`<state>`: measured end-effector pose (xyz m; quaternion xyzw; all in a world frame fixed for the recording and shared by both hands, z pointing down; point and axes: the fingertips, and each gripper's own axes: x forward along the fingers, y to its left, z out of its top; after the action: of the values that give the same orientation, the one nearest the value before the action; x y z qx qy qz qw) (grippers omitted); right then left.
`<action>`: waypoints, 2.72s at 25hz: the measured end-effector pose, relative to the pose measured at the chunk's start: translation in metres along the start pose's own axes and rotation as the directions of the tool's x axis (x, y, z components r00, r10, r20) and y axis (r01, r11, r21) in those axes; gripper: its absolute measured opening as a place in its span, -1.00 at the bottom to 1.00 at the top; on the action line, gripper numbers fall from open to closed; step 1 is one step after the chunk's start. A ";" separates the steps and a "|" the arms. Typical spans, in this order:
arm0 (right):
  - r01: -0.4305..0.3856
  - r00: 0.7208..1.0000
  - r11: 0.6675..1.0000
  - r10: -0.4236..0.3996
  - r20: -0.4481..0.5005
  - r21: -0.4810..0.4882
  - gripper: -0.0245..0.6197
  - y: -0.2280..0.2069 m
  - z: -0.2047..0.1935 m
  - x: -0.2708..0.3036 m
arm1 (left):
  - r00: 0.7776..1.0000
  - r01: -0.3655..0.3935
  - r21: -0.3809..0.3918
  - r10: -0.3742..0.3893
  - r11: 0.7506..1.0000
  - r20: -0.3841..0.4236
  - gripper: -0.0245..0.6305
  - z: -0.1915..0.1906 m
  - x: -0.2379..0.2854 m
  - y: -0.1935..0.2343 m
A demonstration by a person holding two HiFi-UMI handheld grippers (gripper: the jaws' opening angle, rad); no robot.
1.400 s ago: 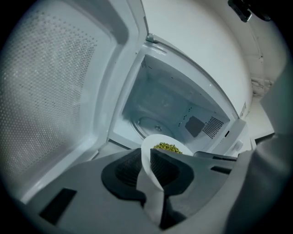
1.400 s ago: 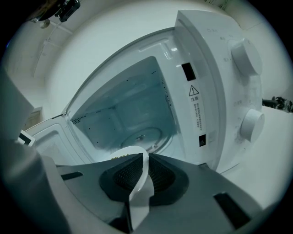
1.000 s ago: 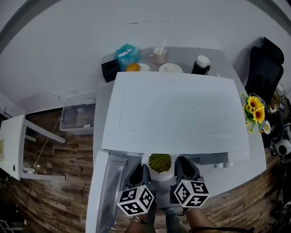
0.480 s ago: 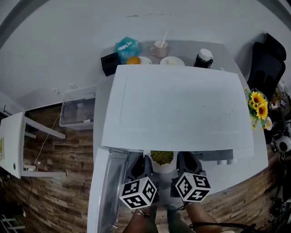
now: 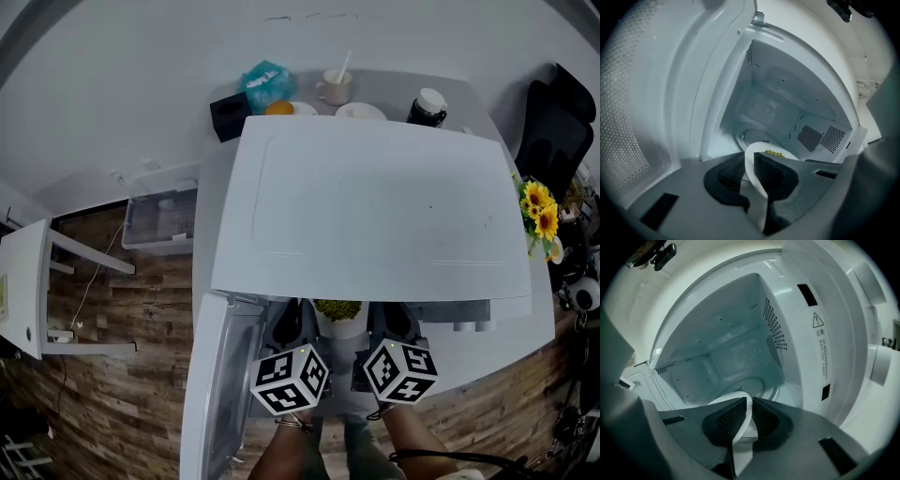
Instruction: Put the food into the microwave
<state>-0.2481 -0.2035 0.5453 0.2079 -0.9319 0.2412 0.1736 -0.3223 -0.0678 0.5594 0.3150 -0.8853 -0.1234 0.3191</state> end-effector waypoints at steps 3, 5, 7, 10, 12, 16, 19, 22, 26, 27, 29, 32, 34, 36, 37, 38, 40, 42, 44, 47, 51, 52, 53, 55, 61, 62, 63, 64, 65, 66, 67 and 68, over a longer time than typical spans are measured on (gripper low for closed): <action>0.011 1.000 1.000 -0.011 0.011 -0.008 -0.77 0.000 0.003 0.003 | 1.000 -0.001 0.010 0.001 1.000 0.009 -0.73 0.004 0.004 -0.001; 0.020 1.000 1.000 -0.020 0.018 -0.015 -0.77 0.000 0.004 0.005 | 1.000 -0.001 0.018 0.000 1.000 0.018 -0.73 0.008 0.007 -0.001; 0.031 0.999 0.999 -0.030 0.028 -0.035 -0.77 0.000 0.005 0.007 | 1.000 0.000 0.025 -0.001 1.000 0.026 -0.73 0.011 0.011 -0.002; 0.038 0.999 0.998 -0.036 0.037 -0.051 -0.77 0.001 0.005 0.009 | 0.999 -0.002 0.033 0.001 0.999 0.034 -0.73 0.015 0.017 -0.002; 0.037 0.999 0.998 -0.035 0.039 -0.055 -0.77 0.002 0.005 0.012 | 0.999 -0.009 0.040 0.008 0.999 0.040 -0.73 0.017 0.020 0.000; 0.050 0.998 0.997 -0.047 0.050 -0.064 -0.77 -0.001 0.009 0.016 | 0.999 -0.015 0.046 0.013 0.999 0.041 -0.73 0.016 0.026 -0.002; 0.060 0.997 0.996 -0.056 0.057 -0.061 -0.77 -0.002 0.012 0.020 | 0.999 -0.020 0.045 0.018 0.999 0.041 -0.73 0.015 0.030 -0.002; 0.060 0.997 0.997 -0.057 0.058 -0.057 -0.77 -0.001 0.013 0.023 | 0.999 -0.023 0.044 0.021 0.999 0.045 -0.73 0.015 0.033 -0.001; 0.063 0.996 0.996 -0.059 0.062 -0.057 -0.77 -0.001 0.014 0.027 | 0.998 -0.024 0.051 0.021 0.998 0.051 -0.73 0.018 0.037 0.000; 0.063 0.996 0.996 -0.059 0.062 -0.058 -0.77 -0.001 0.014 0.028 | 0.998 -0.025 0.054 0.023 0.998 0.054 -0.73 0.019 0.038 0.000; 0.063 0.997 0.996 -0.059 0.056 -0.059 -0.77 0.000 0.012 0.030 | 0.998 -0.030 0.057 0.027 0.998 0.062 -0.73 0.020 0.039 0.001; 0.065 0.997 0.996 -0.062 0.036 -0.063 -0.77 -0.001 0.009 0.031 | 0.997 -0.033 0.059 0.028 0.998 0.074 -0.73 0.023 0.039 0.000; 0.069 0.997 0.995 -0.067 0.029 -0.068 -0.77 -0.002 0.009 0.031 | 0.996 -0.034 0.062 0.029 0.998 0.080 -0.73 0.025 0.038 -0.002; 0.078 0.997 0.994 -0.076 0.034 -0.079 -0.77 -0.003 0.009 0.029 | 0.996 -0.041 0.073 0.035 0.996 0.088 -0.73 0.025 0.037 -0.003; 0.083 0.996 0.993 -0.079 0.039 -0.085 -0.77 -0.004 0.009 0.028 | 0.995 -0.047 0.081 0.040 0.996 0.091 -0.73 0.025 0.036 -0.003; 0.086 0.996 0.992 -0.082 0.045 -0.091 -0.77 -0.005 0.009 0.027 | 0.995 -0.053 0.087 0.045 0.995 0.093 -0.73 0.025 0.035 -0.003; 0.085 0.996 0.991 -0.080 0.048 -0.099 -0.77 -0.006 0.009 0.026 | 0.995 -0.060 0.089 0.052 0.994 0.089 -0.73 0.023 0.034 -0.002; 0.081 0.996 0.991 -0.076 0.046 -0.104 -0.77 -0.006 0.009 0.024 | 0.995 -0.061 0.081 0.054 0.995 0.089 -0.73 0.022 0.032 -0.002; 0.080 0.996 0.991 -0.075 0.042 -0.112 -0.77 -0.006 0.008 0.021 | 0.994 -0.061 0.078 0.054 0.995 0.092 -0.73 0.021 0.028 -0.002; 0.079 0.997 0.989 -0.075 0.036 -0.126 -0.77 -0.005 0.006 0.016 | 0.995 -0.058 0.086 0.050 0.995 0.090 -0.73 0.020 0.020 -0.005; 0.071 0.997 0.987 -0.068 0.026 -0.142 -0.77 -0.003 0.006 0.006 | 0.995 -0.064 0.103 0.056 0.993 0.082 -0.73 0.018 0.007 -0.008; 0.066 0.998 0.987 -0.063 0.024 -0.145 -0.77 -0.002 0.006 0.003 | 0.995 -0.065 0.106 0.057 0.992 0.077 -0.73 0.017 0.002 -0.008; 0.060 0.998 0.987 -0.058 0.022 -0.150 -0.77 0.000 0.007 -0.001 | 0.996 -0.065 0.110 0.057 0.992 0.071 -0.73 0.015 -0.002 -0.009; 0.046 0.999 0.986 -0.043 0.018 -0.163 -0.77 0.003 0.007 -0.009 | 0.997 -0.062 0.121 0.055 0.991 0.061 -0.73 0.013 -0.011 -0.012; -0.026 1.000 0.982 0.024 -0.011 -0.188 -0.80 0.011 0.002 -0.036 | 0.998 -0.027 0.175 0.018 0.984 0.052 -0.73 0.010 -0.036 -0.030; -0.038 0.999 0.980 0.036 -0.015 -0.193 -0.82 0.014 0.002 -0.041 | 0.999 -0.018 0.185 0.008 0.983 0.051 -0.73 0.010 -0.040 -0.033; -0.049 0.999 0.979 0.046 -0.017 -0.199 -0.83 0.016 0.002 -0.046 | 0.999 -0.010 0.197 0.000 0.980 0.050 -0.73 0.010 -0.044 -0.036; -0.058 0.998 0.977 0.055 -0.017 -0.205 -0.84 0.018 0.003 -0.051 | 0.999 -0.005 0.207 -0.006 0.978 0.051 -0.73 0.011 -0.049 -0.039; -0.065 0.998 0.976 0.063 -0.016 -0.209 -0.85 0.021 0.005 -0.056 | 0.999 -0.001 0.216 -0.010 0.976 0.053 -0.74 0.012 -0.054 -0.042; -0.072 0.997 0.975 0.070 -0.015 -0.211 -0.86 0.023 0.007 -0.061 | 0.998 0.002 0.224 -0.014 0.975 0.055 -0.76 0.013 -0.059 -0.044; -0.079 0.997 0.974 0.077 -0.016 -0.213 -0.86 0.025 0.009 -0.065 | 0.998 0.005 0.232 -0.018 0.973 0.056 -0.77 0.014 -0.063 -0.046; -0.087 0.996 0.972 0.085 -0.017 -0.217 -0.86 0.027 0.010 -0.070 | 0.998 0.008 0.241 -0.022 0.971 0.057 -0.78 0.015 -0.068 -0.049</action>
<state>-0.2033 -0.1660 0.4971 0.1462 -0.9602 0.1460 0.1883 -0.2676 -0.0624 0.4947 0.3543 -0.9004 -0.0270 0.2511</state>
